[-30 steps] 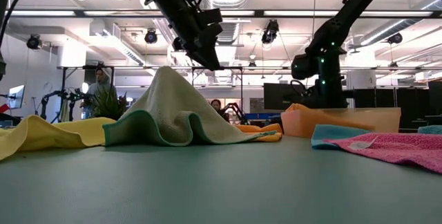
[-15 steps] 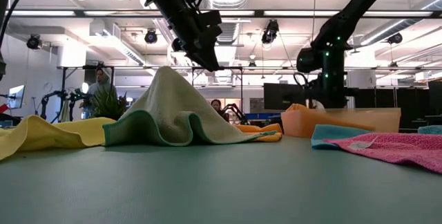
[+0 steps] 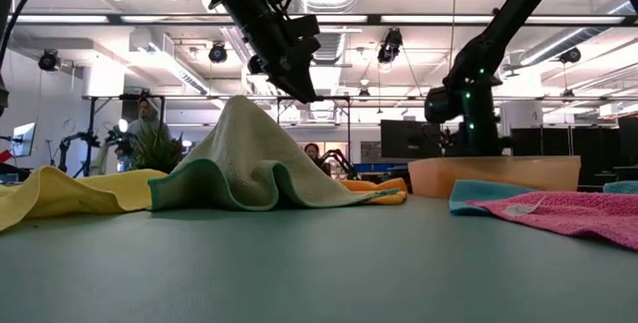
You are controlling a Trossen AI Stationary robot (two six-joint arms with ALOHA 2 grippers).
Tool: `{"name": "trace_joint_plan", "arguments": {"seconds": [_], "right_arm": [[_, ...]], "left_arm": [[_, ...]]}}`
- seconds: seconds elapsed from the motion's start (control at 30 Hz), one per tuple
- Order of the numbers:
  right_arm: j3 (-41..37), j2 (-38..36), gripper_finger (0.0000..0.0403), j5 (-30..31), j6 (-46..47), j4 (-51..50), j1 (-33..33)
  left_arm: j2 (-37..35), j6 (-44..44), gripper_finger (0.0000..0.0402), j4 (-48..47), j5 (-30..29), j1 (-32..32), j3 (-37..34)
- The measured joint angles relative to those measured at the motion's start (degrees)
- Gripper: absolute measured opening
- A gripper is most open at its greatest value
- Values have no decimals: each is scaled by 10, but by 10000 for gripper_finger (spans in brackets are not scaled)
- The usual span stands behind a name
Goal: Fold microfiber towels
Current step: Put the folded orange towel into the orange bin
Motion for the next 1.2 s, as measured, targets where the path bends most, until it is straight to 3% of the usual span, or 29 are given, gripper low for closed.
{"name": "trace_joint_plan", "arguments": {"seconds": [0.27, 0.47, 0.7, 0.83, 0.97, 1.2], "right_arm": [[-1, -11, 8, 55, 0, -18, -16], [-1, -16, 8, 3, -27, -7, -13], [-1, -76, 8, -9, -2, 20, 0], [-1, -97, 8, -85, 8, 81, 0], [0, -80, 8, -132, 24, 115, 4], [0, -37, 8, -160, 28, 121, 12]], "left_arm": [[0, 0, 140, 0, 0, 0, 0], [0, 15, 140, 0, 0, 0, 0], [0, 25, 140, 0, 0, 0, 0], [0, 25, 140, 0, 0, 0, 0], [0, 25, 140, 0, 0, 0, 0], [0, 26, 140, 0, 0, 0, 0]]}}
